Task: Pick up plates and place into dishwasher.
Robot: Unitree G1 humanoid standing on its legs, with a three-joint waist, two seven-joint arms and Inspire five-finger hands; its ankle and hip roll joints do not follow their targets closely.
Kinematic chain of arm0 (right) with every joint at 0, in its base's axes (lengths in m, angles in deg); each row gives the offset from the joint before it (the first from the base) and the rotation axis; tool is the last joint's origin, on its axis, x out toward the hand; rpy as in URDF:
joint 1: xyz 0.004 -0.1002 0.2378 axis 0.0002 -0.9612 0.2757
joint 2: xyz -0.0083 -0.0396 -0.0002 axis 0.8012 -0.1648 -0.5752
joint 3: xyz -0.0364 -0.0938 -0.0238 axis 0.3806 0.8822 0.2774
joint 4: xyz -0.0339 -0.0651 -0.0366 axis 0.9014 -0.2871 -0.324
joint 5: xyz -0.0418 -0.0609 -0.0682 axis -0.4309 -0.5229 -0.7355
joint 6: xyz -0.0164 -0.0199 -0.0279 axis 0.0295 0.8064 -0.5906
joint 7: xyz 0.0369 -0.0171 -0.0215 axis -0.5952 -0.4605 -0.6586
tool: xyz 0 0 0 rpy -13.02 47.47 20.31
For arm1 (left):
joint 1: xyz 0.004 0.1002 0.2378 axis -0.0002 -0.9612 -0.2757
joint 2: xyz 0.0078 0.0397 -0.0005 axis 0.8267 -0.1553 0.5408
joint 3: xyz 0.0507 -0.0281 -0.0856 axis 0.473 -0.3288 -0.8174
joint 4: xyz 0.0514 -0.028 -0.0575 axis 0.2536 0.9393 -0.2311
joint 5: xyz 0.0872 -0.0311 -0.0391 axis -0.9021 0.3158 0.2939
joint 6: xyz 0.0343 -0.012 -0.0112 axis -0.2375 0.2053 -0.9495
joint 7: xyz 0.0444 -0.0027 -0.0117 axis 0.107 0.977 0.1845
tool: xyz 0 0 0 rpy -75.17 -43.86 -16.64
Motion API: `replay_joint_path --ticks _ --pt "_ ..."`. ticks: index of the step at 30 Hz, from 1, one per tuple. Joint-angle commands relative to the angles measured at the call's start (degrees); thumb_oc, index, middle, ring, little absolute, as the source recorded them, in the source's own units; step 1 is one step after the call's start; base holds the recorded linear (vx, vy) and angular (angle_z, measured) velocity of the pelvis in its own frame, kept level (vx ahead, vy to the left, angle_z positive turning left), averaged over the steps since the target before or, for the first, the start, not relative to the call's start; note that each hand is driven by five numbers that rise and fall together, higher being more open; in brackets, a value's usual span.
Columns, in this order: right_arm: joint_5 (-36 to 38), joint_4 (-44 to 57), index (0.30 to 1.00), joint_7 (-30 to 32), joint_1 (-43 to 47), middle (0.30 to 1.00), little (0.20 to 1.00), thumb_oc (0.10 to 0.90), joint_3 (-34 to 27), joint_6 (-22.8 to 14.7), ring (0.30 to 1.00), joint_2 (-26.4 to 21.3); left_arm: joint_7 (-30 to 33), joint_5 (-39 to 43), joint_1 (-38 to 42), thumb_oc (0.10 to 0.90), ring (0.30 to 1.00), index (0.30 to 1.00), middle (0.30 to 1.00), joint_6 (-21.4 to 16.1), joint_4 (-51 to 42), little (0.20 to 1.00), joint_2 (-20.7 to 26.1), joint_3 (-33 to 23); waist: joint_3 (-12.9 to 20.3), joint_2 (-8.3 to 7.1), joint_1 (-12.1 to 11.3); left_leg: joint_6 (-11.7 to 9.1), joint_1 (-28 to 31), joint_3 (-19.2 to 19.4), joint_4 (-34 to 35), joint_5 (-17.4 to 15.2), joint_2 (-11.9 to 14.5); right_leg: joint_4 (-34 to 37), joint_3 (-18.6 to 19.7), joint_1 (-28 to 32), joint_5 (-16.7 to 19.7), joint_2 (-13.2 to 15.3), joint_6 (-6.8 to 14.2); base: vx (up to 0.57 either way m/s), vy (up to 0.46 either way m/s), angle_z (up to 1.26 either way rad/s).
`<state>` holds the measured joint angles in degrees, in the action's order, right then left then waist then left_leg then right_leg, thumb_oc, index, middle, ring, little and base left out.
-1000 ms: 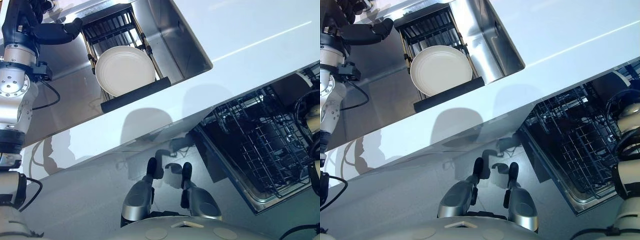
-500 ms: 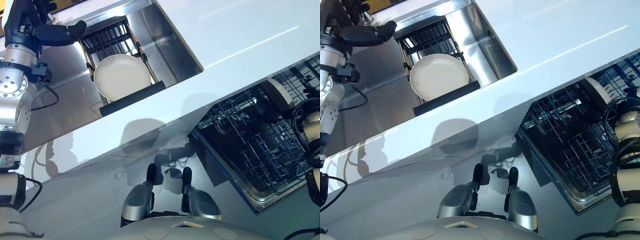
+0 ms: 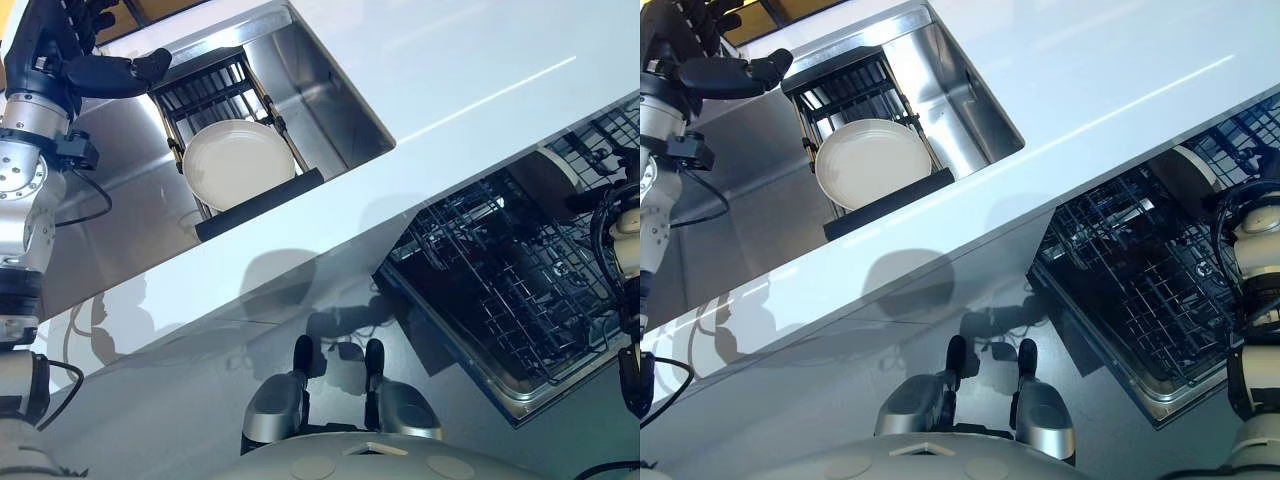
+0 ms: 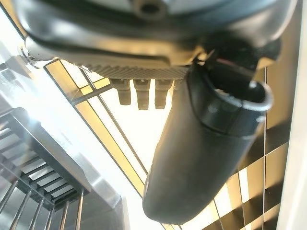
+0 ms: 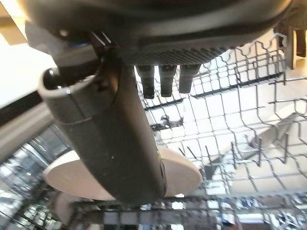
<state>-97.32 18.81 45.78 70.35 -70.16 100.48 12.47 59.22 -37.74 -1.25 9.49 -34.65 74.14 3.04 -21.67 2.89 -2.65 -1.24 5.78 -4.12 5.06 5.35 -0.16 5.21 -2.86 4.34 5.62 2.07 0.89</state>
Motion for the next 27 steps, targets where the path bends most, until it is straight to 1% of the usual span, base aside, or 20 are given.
replay_joint_path --ticks 1,2,5,9,12,13,14,17,21,23,25,27 --pt "-0.2 7.6 0.9 -0.5 -7.2 0.9 0.9 0.8 1.4 -2.1 0.9 -7.1 -0.5 -3.2 -3.6 0.8 0.9 0.9 0.9 -1.0 -0.2 0.9 5.3 -2.6 16.9 -2.4 1.7 1.9 1.1 1.7 -0.1 -4.7 -4.6 -2.0 -0.1 2.1 -3.2 1.0 3.0 -0.05 0.081 -0.12" --pt "1.8 10.7 0.9 -1.4 -8.3 0.9 0.9 0.8 0.2 -2.3 0.9 -6.7 -1.3 -3.7 -3.3 0.8 0.9 0.9 0.9 0.4 0.8 0.9 5.8 -2.5 17.0 -2.36 2.3 2.0 1.3 1.9 -0.1 -4.7 -4.7 -2.0 0.3 2.1 -3.0 1.0 3.1 -0.04 0.07 -0.11" --pt "6.5 16.1 0.9 -3.2 -10.4 0.9 0.9 0.8 -2.3 -2.5 0.9 -4.7 -2.9 -5.6 -2.8 0.8 0.9 0.9 0.9 2.0 2.8 0.9 6.1 -2.3 17.1 -2.41 3.1 2.2 1.4 2.4 -0.1 -4.9 -4.8 -1.9 1.0 1.9 -2.6 1.0 3.4 -0.04 0.055 -0.1" --pt "12.5 21.0 0.9 -7.8 -13.4 0.9 0.9 0.8 -5.4 -3.8 0.9 -2.6 -4.3 -7.1 -1.5 0.8 0.9 0.9 0.9 2.4 6.2 0.9 7.1 -2.0 17.4 -2.31 4.2 2.3 1.4 3.3 -0.1 -4.8 -4.9 -1.7 1.8 1.5 -1.9 1.1 3.8 -0.05 0.051 -0.11" --pt "14.5 23.1 0.9 -9.5 -15.5 0.9 0.9 0.8 -6.9 -4.9 0.9 -1.8 -4.6 -7.2 -1.2 0.8 0.9 0.9 0.9 2.3 7.3 0.9 7.6 -2.0 17.6 -2.28 4.7 2.3 1.3 3.9 -0.1 -4.8 -5.0 -1.5 2.1 1.3 -1.5 1.2 4.1 -0.04 0.043 -0.15" --pt "16.2 24.2 0.9 -10.1 -16.3 0.9 0.9 0.8 -7.8 -5.9 0.9 -1.6 -4.6 -7.0 -0.7 0.8 0.9 0.9 0.9 2.1 8.4 0.9 7.9 -1.9 17.7 -2.19 5.1 2.3 1.3 4.3 -0.1 -4.8 -5.0 -1.4 2.4 1.0 -1.2 1.2 4.1 -0.05 0.056 -0.05" --pt "17.4 24.8 0.9 -9.8 -16.6 0.9 0.9 0.8 -8.4 -6.9 0.9 -1.4 -4.7 -7.0 0.0 0.8 0.9 0.9 0.9 1.9 9.3 0.9 8.0 -1.5 17.8 -2.13 5.4 2.2 1.2 4.6 -0.1 -4.8 -5.0 -1.4 2.6 0.8 -1.0 1.2 4.2 -0.06 0.062 -0.12" --pt "19.8 26.5 0.9 -9.8 -17.4 0.9 0.9 0.8 -9.9 -8.3 0.9 -0.8 -5.1 -7.7 0.2 0.8 0.9 0.9 0.9 2.9 10.0 0.9 7.8 -1.2 17.9 -2.06 5.9 2.3 1.1 5.0 -0.1 -4.8 -5.1 -1.4 2.9 0.5 -0.8 1.3 4.4 -0.04 0.039 -0.18" --pt "24.6 29.5 0.9 -9.1 -18.7 0.9 0.9 0.8 -13.2 -10.1 0.9 0.3 -7.4 -10.0 0.0 0.8 0.9 0.9 0.9 6.2 10.7 0.9 7.8 -0.9 18.0 -1.86 6.3 2.6 0.9 5.0 -0.1 -4.8 -5.3 -1.6 3.4 0.1 -0.7 1.3 4.5 -0.03 0.033 -0.06" --pt "26.7 31.5 0.9 -8.3 -19.6 0.9 0.9 0.8 -14.6 -11.1 0.9 1.2 -9.2 -11.4 0.0 0.8 0.9 0.9 0.9 7.1 11.3 0.9 8.0 -0.5 18.0 -1.79 6.4 2.7 0.9 5.2 -0.1 -4.8 -5.3 -1.7 3.2 -0.1 -0.6 1.4 4.7 -0.03 0.013 -0.13" --pt "27.9 33.2 0.9 -7.9 -20.0 0.9 0.9 0.8 -15.1 -11.9 0.9 2.1 -10.8 -13.3 0.3 0.8 0.9 0.9 0.9 8.4 12.0 0.9 8.4 0.1 18.0 -1.66 6.5 2.8 0.8 5.6 -0.1 -4.8 -5.3 -1.7 2.9 -0.4 -0.4 1.5 4.9 -0.03 0.008 -0.08" --pt "29.3 35.0 0.9 -7.5 -20.2 0.9 0.9 0.8 -15.0 -13.2 0.9 3.2 -12.7 -15.2 1.1 0.8 0.9 0.9 0.9 10.9 12.7 0.9 9.0 1.2 18.0 -1.5 6.7 2.8 0.8 6.1 -0.1 -4.9 -5.3 -1.6 2.6 -0.7 -0.2 1.6 5.0 -0.03 0.013 -0.03"
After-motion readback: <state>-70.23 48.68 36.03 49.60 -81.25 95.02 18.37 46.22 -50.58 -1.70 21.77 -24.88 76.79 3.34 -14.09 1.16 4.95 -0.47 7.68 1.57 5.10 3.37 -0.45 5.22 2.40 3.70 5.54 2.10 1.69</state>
